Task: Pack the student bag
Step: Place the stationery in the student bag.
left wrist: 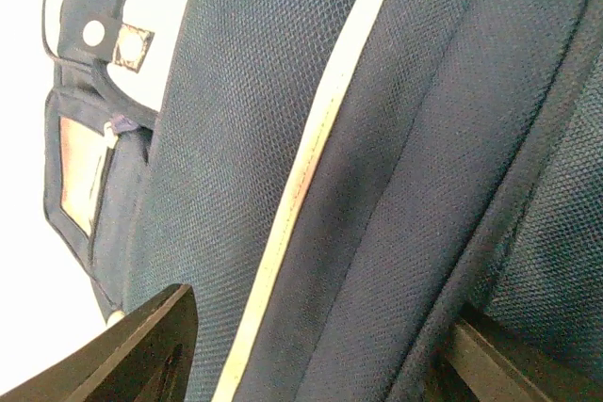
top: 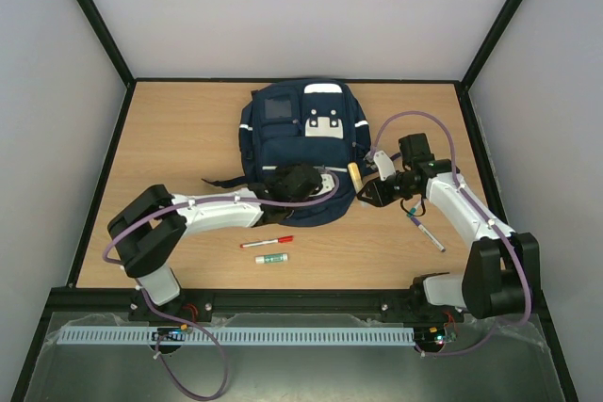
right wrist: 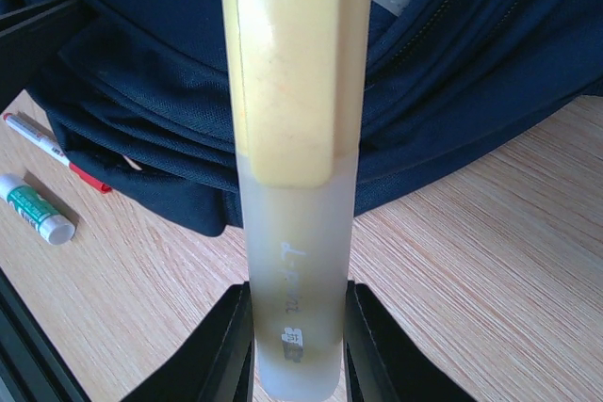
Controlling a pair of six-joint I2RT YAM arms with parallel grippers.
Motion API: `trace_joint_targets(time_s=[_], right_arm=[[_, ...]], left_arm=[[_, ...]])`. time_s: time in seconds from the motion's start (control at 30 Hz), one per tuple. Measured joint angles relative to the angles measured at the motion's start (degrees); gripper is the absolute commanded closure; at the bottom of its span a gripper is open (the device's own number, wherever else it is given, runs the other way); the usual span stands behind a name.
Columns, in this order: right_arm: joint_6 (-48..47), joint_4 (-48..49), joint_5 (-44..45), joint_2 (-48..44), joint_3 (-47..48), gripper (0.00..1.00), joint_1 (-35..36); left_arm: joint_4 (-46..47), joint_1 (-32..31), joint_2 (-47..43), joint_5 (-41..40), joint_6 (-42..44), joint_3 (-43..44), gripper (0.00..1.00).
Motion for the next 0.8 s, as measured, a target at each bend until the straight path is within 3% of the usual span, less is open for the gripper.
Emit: trace_joint_targets(time_s=[0.33, 0.57, 0.7, 0.8], right_arm=[[0.0, 0.09, 0.39, 0.42, 0.0, 0.82, -0.09], [0.0, 0.35, 0.81, 0.44, 0.0, 0.82, -0.33], [-0.09, 0.39, 1.38, 0.42, 0.0, 0.83, -0.44], [-0.87, 0.44, 2.86, 0.13, 0.0, 0.84, -0.44]], left_arm=[[4.13, 0.31, -0.2, -1.95, 1.11, 0.13, 0.42], [9.51, 2.36, -2.05, -3.58, 1.99, -0.37, 0.36], [10.78, 3.28, -1.7, -3.65, 2.34, -0.92, 0.4], [10.23, 4.42, -1.73, -1.88, 0.63, -0.98, 0.53]])
